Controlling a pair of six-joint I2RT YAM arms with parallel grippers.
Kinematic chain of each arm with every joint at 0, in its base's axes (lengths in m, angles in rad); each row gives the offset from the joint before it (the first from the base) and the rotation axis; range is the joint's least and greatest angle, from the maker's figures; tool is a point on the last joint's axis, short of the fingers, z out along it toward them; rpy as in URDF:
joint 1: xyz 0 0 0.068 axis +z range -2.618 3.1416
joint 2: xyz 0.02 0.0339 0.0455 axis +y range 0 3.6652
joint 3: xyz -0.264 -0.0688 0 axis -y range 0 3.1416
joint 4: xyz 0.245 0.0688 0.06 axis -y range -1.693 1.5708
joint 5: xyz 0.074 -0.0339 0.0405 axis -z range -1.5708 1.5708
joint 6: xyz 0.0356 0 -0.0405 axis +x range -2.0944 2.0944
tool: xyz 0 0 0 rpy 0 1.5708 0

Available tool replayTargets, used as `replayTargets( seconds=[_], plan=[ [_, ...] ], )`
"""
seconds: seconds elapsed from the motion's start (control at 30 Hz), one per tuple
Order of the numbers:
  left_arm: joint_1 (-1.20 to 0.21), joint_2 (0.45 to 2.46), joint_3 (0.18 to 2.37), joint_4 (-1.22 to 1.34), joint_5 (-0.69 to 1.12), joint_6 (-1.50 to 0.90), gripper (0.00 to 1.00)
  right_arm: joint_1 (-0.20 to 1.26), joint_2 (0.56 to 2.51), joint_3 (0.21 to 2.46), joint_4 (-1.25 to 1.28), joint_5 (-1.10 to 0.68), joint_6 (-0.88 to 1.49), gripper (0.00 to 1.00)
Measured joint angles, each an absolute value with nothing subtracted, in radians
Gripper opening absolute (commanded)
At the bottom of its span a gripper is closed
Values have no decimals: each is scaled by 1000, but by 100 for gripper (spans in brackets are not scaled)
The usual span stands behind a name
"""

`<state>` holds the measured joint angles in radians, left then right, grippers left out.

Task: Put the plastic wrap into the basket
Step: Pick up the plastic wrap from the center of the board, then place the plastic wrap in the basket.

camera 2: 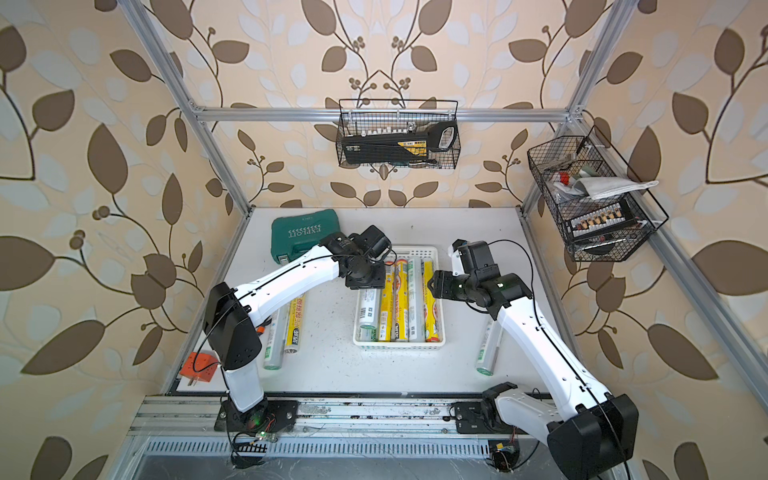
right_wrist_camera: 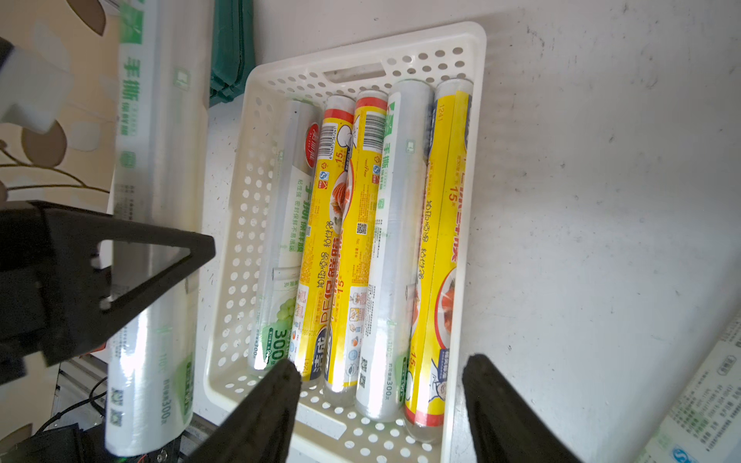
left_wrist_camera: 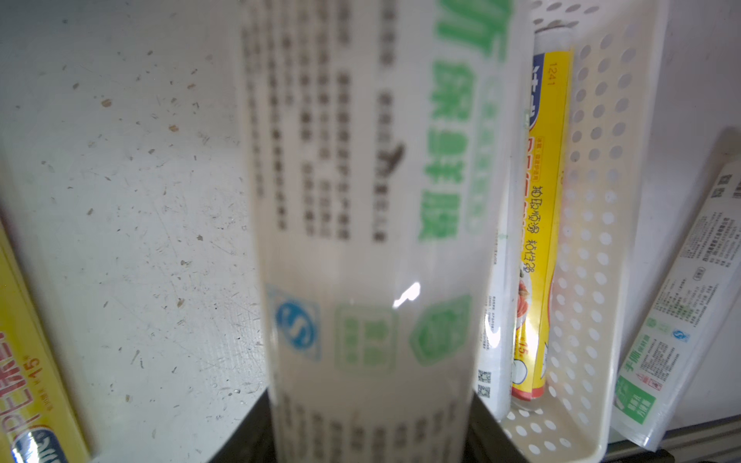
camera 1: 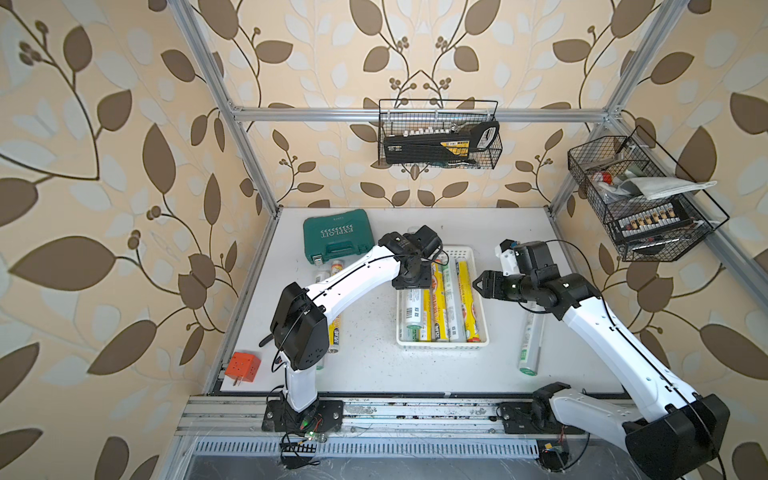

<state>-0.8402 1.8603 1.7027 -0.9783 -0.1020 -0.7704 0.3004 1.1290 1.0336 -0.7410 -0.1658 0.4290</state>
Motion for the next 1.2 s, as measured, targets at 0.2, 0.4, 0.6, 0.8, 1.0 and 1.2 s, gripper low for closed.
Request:
replayTargets(
  seconds=[0.2,0.4,0.6,0.8,1.0,1.2],
  plan=[
    [-857,1927,1703,-952,-102,-793,39,285,1129,1023,-743,-166,429,68],
    [-858,1959,1703,-936,-102,-803,39,270,1133,1020,-746,-166,429,68],
    [-857,1980,1703,-923,-102,-810,39,252,1135,1014,-748,-170,429,68],
    [-858,2004,1703,-915,-102,-812,39,235,1135,1009,-754,-177,429,68],
    [-857,2008,1695,-907,-102,-813,40,226,1135,1009,-759,-184,429,68],
    [-858,2020,1686,-896,-104,-813,40,217,1135,1009,-760,-187,429,68]
  ],
)
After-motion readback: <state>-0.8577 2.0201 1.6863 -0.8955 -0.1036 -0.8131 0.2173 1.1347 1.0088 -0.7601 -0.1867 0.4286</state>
